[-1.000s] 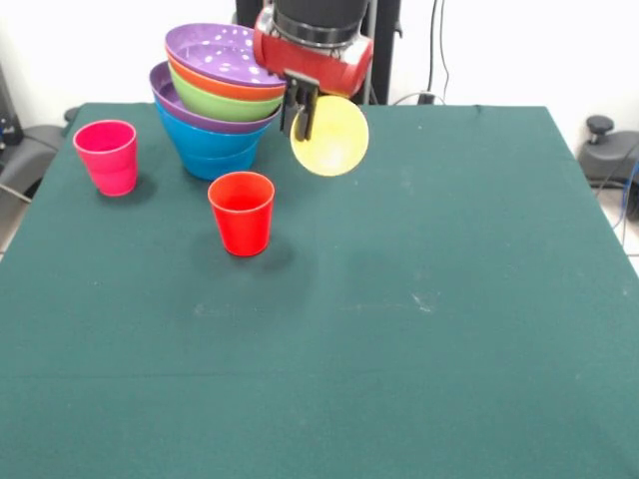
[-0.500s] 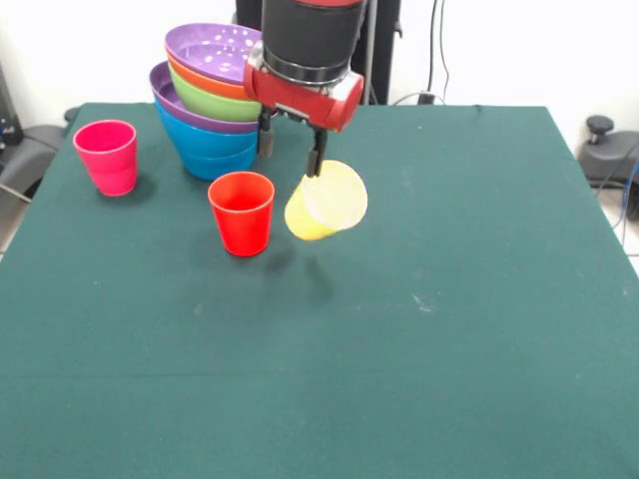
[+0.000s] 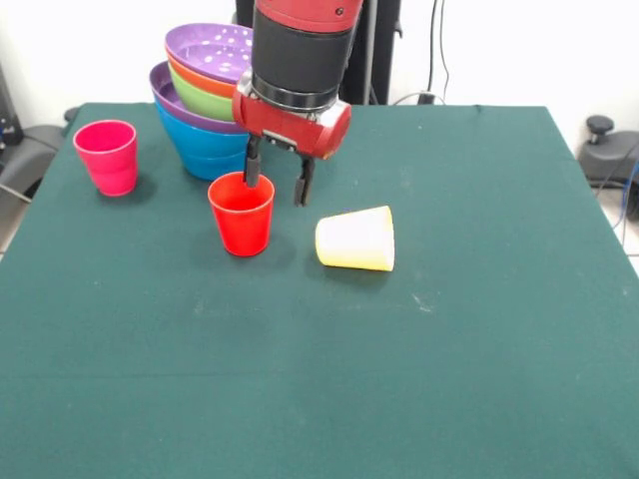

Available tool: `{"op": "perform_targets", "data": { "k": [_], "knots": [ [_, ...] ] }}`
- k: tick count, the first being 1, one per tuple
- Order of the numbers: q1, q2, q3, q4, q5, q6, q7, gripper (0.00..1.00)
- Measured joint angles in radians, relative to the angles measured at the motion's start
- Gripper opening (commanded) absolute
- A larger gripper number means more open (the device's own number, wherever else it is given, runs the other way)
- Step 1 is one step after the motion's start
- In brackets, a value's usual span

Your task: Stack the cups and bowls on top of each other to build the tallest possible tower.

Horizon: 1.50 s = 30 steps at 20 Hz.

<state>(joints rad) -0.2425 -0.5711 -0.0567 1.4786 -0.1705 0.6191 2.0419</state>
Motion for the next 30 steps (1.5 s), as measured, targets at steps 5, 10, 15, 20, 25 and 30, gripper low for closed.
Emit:
{"op": "perform_targets", "data": {
  "k": [5,10,15,20,25,30],
  "knots": [
    [0.002,0.001,-0.008,0.000,0.007,-0.002,0.000,1.00],
    [-0.001,0.001,-0.008,0.000,0.010,-0.002,0.000,1.00],
    [-0.014,-0.009,-0.008,0.013,0.012,-0.002,0.000,1.00],
    [-0.047,-0.033,-0.004,0.058,0.014,-0.014,0.000,1.00],
    [-0.077,-0.036,-0.001,0.089,0.013,-0.048,0.000,1.00],
    [-0.099,-0.023,0.002,0.100,0.013,-0.086,0.000,1.00]
  ]
}}
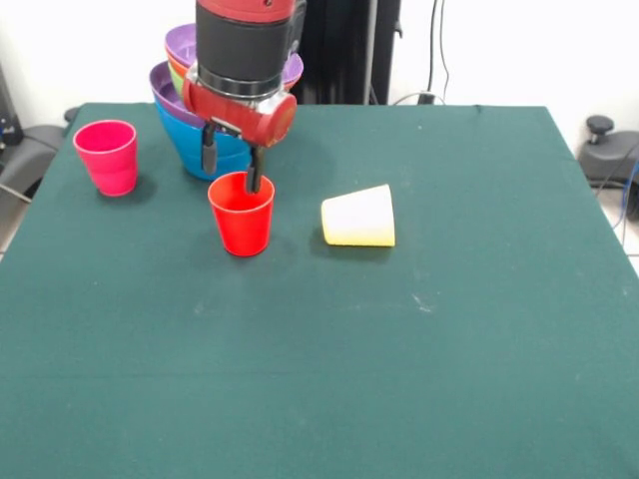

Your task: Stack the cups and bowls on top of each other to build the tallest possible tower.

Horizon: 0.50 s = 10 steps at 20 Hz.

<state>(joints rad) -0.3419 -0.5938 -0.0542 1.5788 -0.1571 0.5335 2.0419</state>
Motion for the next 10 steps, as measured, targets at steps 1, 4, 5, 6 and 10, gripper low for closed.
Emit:
{"op": "perform_targets", "data": {
  "k": [1,4,5,6,10],
  "knots": [
    [-0.002,0.004,0.001,0.001,0.000,-0.006,0.000,1.00],
    [-0.006,0.013,0.003,0.003,0.000,-0.016,0.000,1.00],
    [-0.007,0.016,0.003,0.003,0.000,-0.019,0.000,1.00],
    [-0.007,0.022,0.004,0.003,0.000,-0.021,0.000,1.00],
    [-0.007,0.040,0.008,0.006,0.000,-0.022,0.000,1.00]
  ]
}}
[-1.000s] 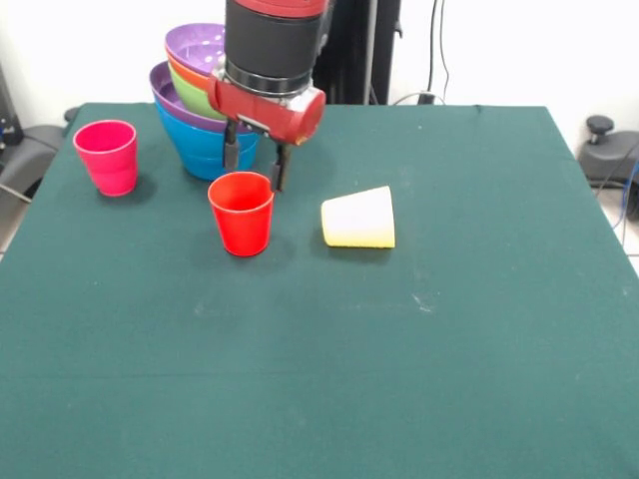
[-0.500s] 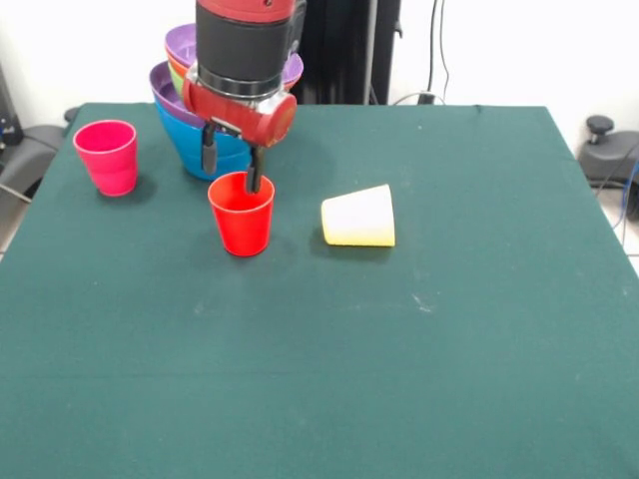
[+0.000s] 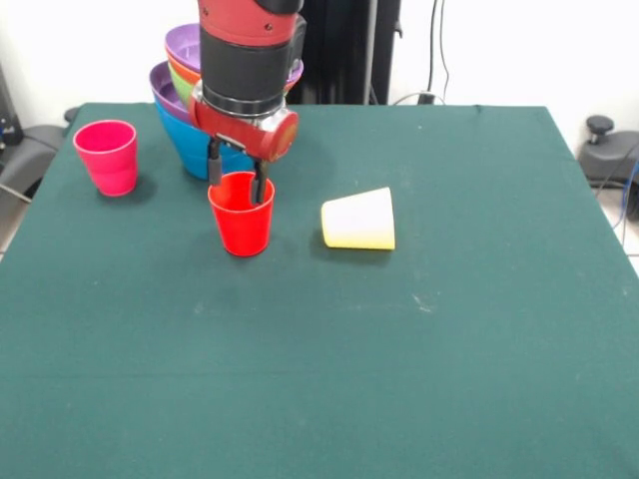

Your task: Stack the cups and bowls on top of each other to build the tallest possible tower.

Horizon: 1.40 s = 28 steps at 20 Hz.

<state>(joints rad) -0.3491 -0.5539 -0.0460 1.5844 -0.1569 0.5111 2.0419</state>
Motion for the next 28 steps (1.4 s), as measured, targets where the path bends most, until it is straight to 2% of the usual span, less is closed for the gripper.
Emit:
{"op": "perform_targets", "data": {
  "k": [12,28],
  "knots": [
    [0.000,0.019,0.005,0.005,0.000,-0.010,0.000,1.00],
    [0.000,0.128,0.014,0.005,0.000,-0.089,0.000,1.00]
  ]
}}
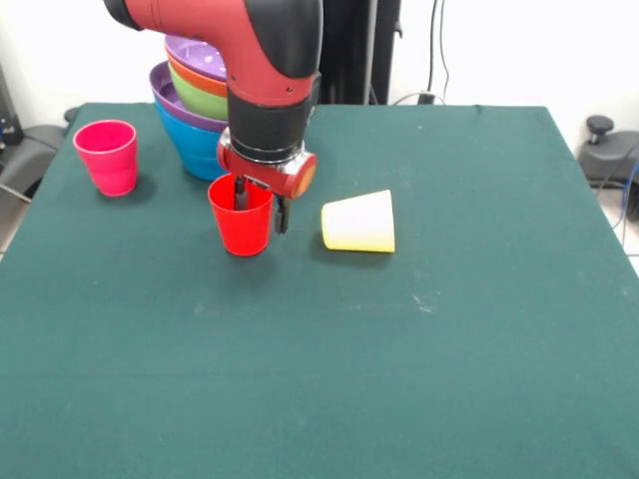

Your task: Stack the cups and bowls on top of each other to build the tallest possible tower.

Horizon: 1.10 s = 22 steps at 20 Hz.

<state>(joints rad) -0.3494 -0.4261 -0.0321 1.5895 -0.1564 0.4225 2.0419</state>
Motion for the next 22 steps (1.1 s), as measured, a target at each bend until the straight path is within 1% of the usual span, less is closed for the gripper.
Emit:
{"op": "perform_targets", "data": {
  "k": [4,5,14,18,19,20,22],
  "knots": [
    [-0.002,0.014,0.003,0.000,0.000,-0.014,0.000,1.00],
    [-0.004,0.019,0.005,0.000,0.000,-0.025,0.000,0.00],
    [-0.007,0.015,0.006,0.000,0.000,-0.033,0.000,0.00],
    [-0.005,-0.005,0.006,0.014,0.000,-0.033,0.000,0.00],
    [-0.004,-0.022,0.006,0.028,0.000,-0.032,0.000,0.00],
    [-0.003,-0.066,0.006,0.062,0.001,-0.023,0.000,0.00],
    [-0.002,-0.124,0.006,0.103,0.004,-0.005,0.000,0.00]
  ]
}}
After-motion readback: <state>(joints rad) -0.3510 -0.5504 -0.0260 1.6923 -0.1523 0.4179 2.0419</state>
